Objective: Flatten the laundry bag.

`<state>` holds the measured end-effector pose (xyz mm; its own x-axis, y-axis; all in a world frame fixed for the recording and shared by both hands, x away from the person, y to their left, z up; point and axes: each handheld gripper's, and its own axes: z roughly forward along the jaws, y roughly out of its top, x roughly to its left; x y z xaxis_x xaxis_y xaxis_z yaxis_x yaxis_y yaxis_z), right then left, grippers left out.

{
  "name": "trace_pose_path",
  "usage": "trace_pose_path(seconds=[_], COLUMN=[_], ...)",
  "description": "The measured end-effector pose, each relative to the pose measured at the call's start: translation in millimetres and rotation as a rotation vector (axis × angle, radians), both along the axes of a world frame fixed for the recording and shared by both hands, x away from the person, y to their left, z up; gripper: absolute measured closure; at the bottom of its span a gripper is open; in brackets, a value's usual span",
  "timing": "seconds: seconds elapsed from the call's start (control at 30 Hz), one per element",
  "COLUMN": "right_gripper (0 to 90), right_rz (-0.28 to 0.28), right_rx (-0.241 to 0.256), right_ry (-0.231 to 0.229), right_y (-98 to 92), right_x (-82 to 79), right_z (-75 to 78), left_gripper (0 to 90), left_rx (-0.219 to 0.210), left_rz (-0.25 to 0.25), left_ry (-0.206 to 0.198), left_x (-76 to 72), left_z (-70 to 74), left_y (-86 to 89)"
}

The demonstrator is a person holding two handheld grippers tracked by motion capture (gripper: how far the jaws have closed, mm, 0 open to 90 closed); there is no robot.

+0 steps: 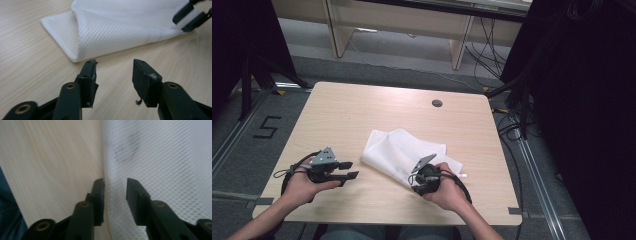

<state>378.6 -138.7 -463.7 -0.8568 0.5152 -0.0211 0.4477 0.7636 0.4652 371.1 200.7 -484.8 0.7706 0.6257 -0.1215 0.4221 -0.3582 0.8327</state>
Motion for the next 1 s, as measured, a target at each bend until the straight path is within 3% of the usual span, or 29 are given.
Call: trace_pose_path(seconds=[0.03,0.1,0.2,0.23,0.27,0.3,0.47,0.5,0.53,0.6,0.7,0.8,0.87,0.93,0.97,1.0], right_gripper=[64.4,63.5,60.7,58.7,58.7,57.7,53.7,53.7,53.5,53.0,52.6,52.4,54.5,58.3,63.8,70.7], right_rz=[-0.042,-0.073,-0.161,-0.205,-0.205,-0.237,-0.375,-0.375,-0.381,-0.398,-0.401,-0.387,-0.365,-0.365,-0.346,-0.340], right_rx=[0.026,0.056,0.079,0.063,0.063,0.065,0.033,0.033,0.033,0.036,0.033,-0.003,-0.010,-0.029,-0.010,-0.018], right_ry=[0.001,-0.047,-0.088,-0.092,-0.092,-0.067,-0.035,-0.035,-0.035,-0.032,-0.012,0.004,0.001,0.019,0.009,0.023], right_y=[-2.9,-11.1,-22.6,-28.3,-28.3,-30.3,-47.4,-47.4,-48.1,-46.9,-41.9,-35.4,-34.2,-31.4,-31.8,-30.7], right_x=[1.0,11.2,28.9,41.7,41.7,46.8,93.9,93.9,98.2,108.0,116.5,122.8,127.2,128.7,130.8,130.8], right_z=[7.0,21.4,32.2,32.5,32.5,31.8,11.3,11.3,8.6,1.0,-6.5,-12.9,-16.1,-19.1,-20.4,-19.2], left_gripper=[59.1,66.6,72.8,76.2,76.2,77.4,80.1,80.1,80.1,79.6,78.5,77.2,76.4,75.9,75.4,74.4], left_rx=[0.015,0.061,0.101,0.113,0.128,0.112,0.117,0.132,0.111,0.130,0.138,0.107,0.141,0.130,0.113,0.127], left_rz=[-0.009,-0.043,-0.060,-0.063,-0.065,-0.068,-0.083,-0.094,-0.082,-0.107,-0.096,-0.082,-0.103,-0.092,-0.087,-0.090], left_ry=[-0.005,-0.035,-0.033,-0.045,-0.052,-0.063,-0.046,-0.065,-0.045,-0.057,-0.053,-0.046,-0.064,-0.046,-0.044,-0.042], left_x=[-1.8,-2.1,-2.0,-1.5,-1.3,-0.7,3.8,5.1,4.1,4.5,3.9,2.9,4.9,3.4,3.7,4.4], left_z=[0.7,1.9,4.6,5.5,7.0,7.7,10.8,10.5,9.2,8.5,7.4,6.2,6.2,4.4,3.0,3.2], left_y=[-4.2,-10.6,-19.8,-21.2,-22.1,-25.0,-33.2,-33.8,-37.4,-37.7,-35.8,-35.9,-33.2,-33.9,-34.7,-33.8])
